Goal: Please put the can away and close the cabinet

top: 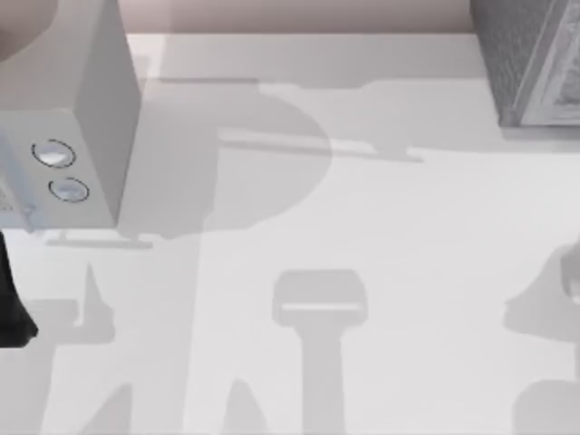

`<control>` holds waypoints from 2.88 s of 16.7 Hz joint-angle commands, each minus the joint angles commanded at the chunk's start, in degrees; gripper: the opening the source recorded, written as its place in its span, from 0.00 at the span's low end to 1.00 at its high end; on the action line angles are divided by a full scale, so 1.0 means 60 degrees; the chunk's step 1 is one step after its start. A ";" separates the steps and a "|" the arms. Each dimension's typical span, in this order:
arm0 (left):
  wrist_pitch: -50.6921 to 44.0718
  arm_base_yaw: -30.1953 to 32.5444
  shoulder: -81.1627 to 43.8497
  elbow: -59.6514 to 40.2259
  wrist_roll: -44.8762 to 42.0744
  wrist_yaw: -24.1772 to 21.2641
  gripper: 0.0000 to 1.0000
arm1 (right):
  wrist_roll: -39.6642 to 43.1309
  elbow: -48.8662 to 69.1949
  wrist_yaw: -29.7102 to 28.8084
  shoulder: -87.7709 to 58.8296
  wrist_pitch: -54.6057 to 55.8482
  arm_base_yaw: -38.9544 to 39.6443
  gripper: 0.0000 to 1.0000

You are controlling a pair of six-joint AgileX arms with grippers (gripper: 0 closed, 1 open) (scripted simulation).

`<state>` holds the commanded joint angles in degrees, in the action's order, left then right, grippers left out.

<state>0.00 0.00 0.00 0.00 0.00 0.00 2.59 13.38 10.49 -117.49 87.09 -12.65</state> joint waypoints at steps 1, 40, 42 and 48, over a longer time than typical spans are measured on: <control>0.0000 0.0000 0.0000 0.0000 0.0000 0.0000 1.00 | -0.0020 0.0284 -0.0070 -0.0178 -0.0100 0.0071 1.00; 0.0000 0.0000 0.0000 0.0000 0.0000 0.0000 1.00 | -0.0060 0.1577 -0.0131 0.3592 -0.5153 0.0187 0.00; 0.0000 0.0000 0.0000 0.0000 0.0000 0.0000 1.00 | -0.0070 0.1763 -0.0118 0.4686 -0.6689 0.0187 0.00; 0.0000 0.0000 0.0000 0.0000 0.0000 0.0000 1.00 | -0.0050 0.2398 -0.0080 0.7331 -0.9834 0.0189 0.00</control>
<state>0.00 0.00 0.00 0.00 0.00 0.00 2.29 27.76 10.01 -73.51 28.09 -11.51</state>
